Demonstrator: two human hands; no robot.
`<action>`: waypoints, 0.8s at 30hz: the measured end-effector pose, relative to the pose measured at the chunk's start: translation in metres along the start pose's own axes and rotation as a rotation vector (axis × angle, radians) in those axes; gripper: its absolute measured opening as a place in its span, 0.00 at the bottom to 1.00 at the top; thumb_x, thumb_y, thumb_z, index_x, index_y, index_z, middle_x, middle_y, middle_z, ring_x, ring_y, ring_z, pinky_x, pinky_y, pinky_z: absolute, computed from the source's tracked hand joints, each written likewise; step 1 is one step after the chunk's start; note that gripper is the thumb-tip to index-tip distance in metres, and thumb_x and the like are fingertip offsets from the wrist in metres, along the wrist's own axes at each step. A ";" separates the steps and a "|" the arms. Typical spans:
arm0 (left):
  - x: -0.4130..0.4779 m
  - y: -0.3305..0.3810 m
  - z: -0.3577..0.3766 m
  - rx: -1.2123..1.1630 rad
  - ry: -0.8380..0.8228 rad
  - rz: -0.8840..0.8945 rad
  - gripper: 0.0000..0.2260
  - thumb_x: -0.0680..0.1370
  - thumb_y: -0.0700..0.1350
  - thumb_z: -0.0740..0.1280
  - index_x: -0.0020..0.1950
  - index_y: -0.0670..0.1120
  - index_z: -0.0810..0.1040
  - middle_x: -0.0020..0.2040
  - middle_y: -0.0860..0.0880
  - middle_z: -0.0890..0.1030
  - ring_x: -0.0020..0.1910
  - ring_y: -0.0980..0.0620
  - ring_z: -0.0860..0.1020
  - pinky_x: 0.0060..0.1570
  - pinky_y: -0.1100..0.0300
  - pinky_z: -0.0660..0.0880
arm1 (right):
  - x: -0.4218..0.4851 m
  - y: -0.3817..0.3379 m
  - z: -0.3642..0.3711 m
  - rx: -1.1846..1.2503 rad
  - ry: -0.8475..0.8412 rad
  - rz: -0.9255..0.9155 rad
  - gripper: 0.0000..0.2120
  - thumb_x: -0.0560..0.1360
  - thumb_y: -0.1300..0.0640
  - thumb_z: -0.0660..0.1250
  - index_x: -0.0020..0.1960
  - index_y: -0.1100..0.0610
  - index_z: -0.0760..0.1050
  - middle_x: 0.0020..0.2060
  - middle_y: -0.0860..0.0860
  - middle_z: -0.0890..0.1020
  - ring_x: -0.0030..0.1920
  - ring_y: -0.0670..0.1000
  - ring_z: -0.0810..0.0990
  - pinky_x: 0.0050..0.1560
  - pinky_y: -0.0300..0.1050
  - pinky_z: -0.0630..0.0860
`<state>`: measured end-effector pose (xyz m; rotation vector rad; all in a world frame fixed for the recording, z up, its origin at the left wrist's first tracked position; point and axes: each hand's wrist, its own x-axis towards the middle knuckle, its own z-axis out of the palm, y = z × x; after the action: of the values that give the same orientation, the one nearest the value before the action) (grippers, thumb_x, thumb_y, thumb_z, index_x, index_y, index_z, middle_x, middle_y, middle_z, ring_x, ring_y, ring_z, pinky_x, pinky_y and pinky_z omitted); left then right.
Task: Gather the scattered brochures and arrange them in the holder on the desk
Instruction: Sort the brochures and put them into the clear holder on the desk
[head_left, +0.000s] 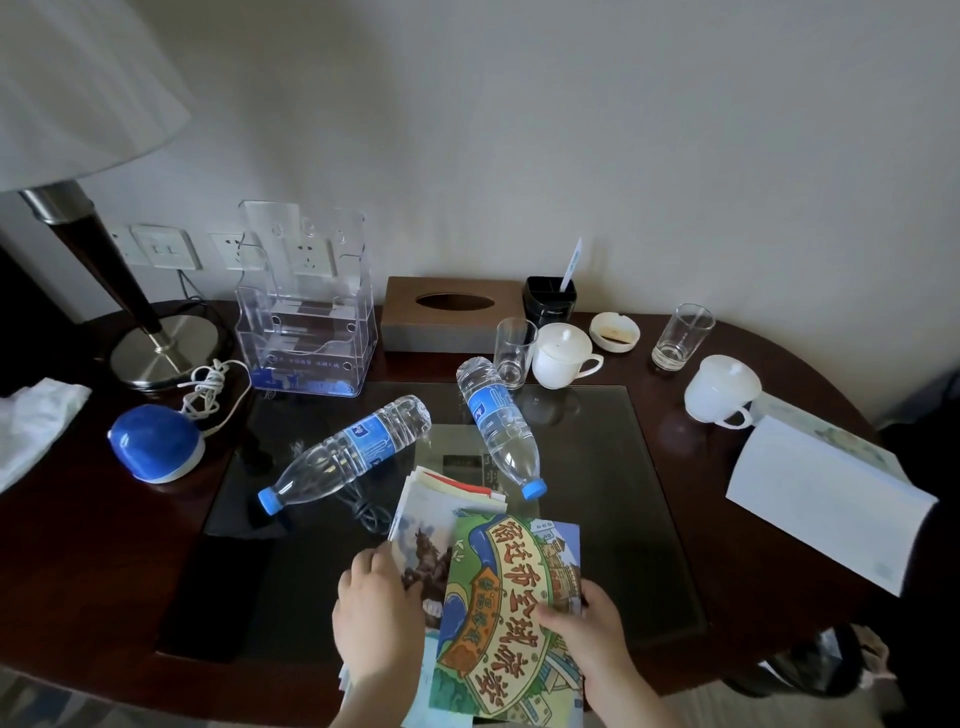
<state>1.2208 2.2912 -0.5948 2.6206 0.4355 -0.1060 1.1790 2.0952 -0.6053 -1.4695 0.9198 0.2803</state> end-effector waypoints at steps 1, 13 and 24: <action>-0.001 0.002 0.001 -0.021 0.002 -0.007 0.19 0.74 0.45 0.69 0.64 0.49 0.73 0.60 0.49 0.76 0.59 0.47 0.73 0.52 0.54 0.75 | 0.001 0.000 0.000 -0.001 -0.001 0.002 0.13 0.68 0.70 0.73 0.50 0.62 0.77 0.47 0.57 0.84 0.49 0.57 0.83 0.54 0.58 0.79; 0.014 0.009 0.003 -0.270 -0.101 -0.082 0.16 0.71 0.37 0.68 0.57 0.47 0.75 0.51 0.47 0.75 0.49 0.48 0.76 0.44 0.54 0.77 | 0.005 0.001 -0.002 0.042 -0.014 -0.005 0.13 0.68 0.70 0.73 0.51 0.62 0.76 0.47 0.58 0.84 0.49 0.58 0.83 0.48 0.54 0.79; 0.018 0.005 -0.028 -0.704 -0.567 -0.313 0.07 0.73 0.32 0.69 0.48 0.41 0.79 0.41 0.44 0.84 0.41 0.47 0.82 0.35 0.58 0.78 | 0.005 -0.023 -0.011 -0.004 -0.131 0.117 0.08 0.72 0.69 0.69 0.50 0.62 0.81 0.43 0.58 0.86 0.47 0.57 0.84 0.55 0.55 0.77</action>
<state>1.2392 2.3054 -0.5710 1.7210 0.5466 -0.6502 1.1944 2.0798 -0.5903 -1.3855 0.9006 0.4597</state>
